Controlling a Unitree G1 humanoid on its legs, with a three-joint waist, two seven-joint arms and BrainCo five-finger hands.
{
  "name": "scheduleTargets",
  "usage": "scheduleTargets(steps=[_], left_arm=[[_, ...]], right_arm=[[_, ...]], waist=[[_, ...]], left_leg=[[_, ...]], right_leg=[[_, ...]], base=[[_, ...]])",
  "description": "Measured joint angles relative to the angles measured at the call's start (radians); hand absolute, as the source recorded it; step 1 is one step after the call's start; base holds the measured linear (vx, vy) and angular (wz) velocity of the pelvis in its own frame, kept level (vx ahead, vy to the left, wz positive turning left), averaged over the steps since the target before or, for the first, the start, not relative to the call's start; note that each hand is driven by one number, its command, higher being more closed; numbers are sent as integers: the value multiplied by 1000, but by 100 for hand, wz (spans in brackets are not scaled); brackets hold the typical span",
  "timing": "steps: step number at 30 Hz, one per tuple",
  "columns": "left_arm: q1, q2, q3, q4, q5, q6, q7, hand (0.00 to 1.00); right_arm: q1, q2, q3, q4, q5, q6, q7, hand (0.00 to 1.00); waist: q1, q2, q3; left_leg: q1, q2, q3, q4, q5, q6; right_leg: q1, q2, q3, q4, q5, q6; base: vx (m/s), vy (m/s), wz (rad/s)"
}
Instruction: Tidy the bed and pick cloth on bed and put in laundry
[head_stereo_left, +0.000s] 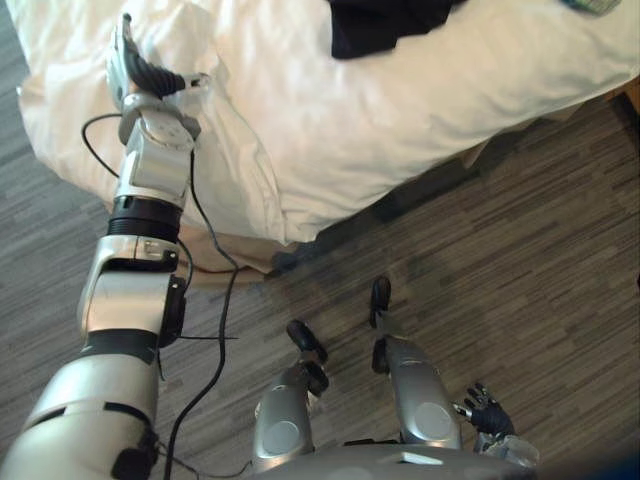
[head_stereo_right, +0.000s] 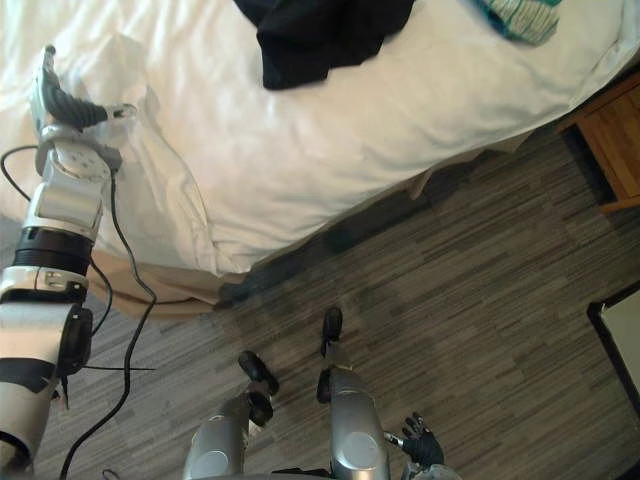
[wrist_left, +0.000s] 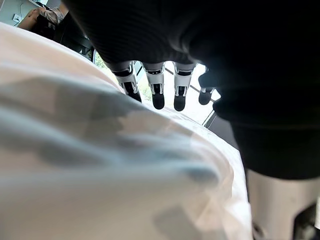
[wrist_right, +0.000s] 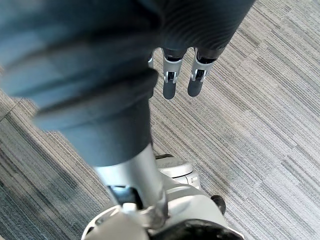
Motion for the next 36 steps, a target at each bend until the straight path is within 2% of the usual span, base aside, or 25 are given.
scheduleTargets(steps=[1, 4, 7, 14, 18, 22, 25, 28, 32, 34, 36], left_arm=[[-13, 1, -14, -1, 0, 2, -2, 100], [-68, 2, -35, -11, 0, 5, 0, 100], [-94, 15, -55, -72, 1, 10, 13, 100], [-99, 51, -76, -109, 13, 46, 23, 100], [-121, 71, -105, -104, -3, 68, -36, 100], [-123, 87, -105, -100, -60, 53, -95, 100], [-120, 125, -105, -100, -90, -13, -129, 100], [-82, 182, -96, -105, -139, -98, -158, 100], [160, 203, 19, -152, -172, -218, -212, 100], [293, 202, 61, -174, -173, -267, -242, 100], [470, 196, 118, -219, -175, -314, -274, 100]], right_arm=[[-5, -4, -1, -10, 17, -1, 1, 0], [-66, -5, 1, -129, 100, -45, 15, 0], [-134, -20, 0, -229, 145, -73, 9, 0], [-152, -48, -9, -308, 156, -52, -16, 0], [-145, -50, -9, -314, 155, -43, -16, 0], [-112, -55, -10, -319, 137, -32, -14, 0], [-75, -55, -10, -293, 111, -29, -9, 0], [-41, -54, -25, -232, 53, -28, -4, 0], [9, -52, -51, -156, -1, -29, -12, 0], [19, -44, -49, -116, -15, -8, -30, 0], [30, -33, -44, -69, -18, 27, -51, 0]], waist=[[2, -2, 7], [2, -17, 59], [7, -15, 66], [8, -13, 73], [19, -9, 77], [33, -7, 77], [45, -1, 74], [58, 17, 64], [66, 62, -14], [78, 74, -61], [94, 77, -136]], left_leg=[[-19, 1, -1, 11, -2, 3], [-82, 13, -1, 55, -11, 11], [-150, 32, -2, 105, -32, 16], [-166, 38, -1, 137, -48, 22], [-133, 34, 1, 135, -48, 22], [-72, 32, -2, 126, -49, 22], [-30, 25, -15, 108, -51, 19], [11, 22, -32, 98, -51, 18], [95, 6, -66, 59, -42, 12], [147, -5, -84, 20, -31, 5], [191, -16, -103, -24, -13, -2]], right_leg=[[-16, -3, 0, 6, 0, 1], [-63, -6, 3, 3, 21, 1], [-110, -4, 4, -4, 34, 4], [-115, -6, 11, -5, 43, 11], [-83, -9, 10, -6, 43, 11], [-20, -12, -2, -8, 37, 17], [34, -19, -30, -16, 22, 13], [90, -23, -61, -16, 9, 13], [187, -33, -111, -15, -28, 21], [237, -34, -130, -17, -46, 30], [293, -30, -160, -51, -51, 32]], base=[[-80, 60, 2], [-68, 35, 4], [-39, 9, 0], [40, 22, 0], [71, 22, -1], [55, 19, 3], [25, 29, 19], [27, 30, 25], [76, 46, 28], [111, 45, 28], [126, 23, 39]])
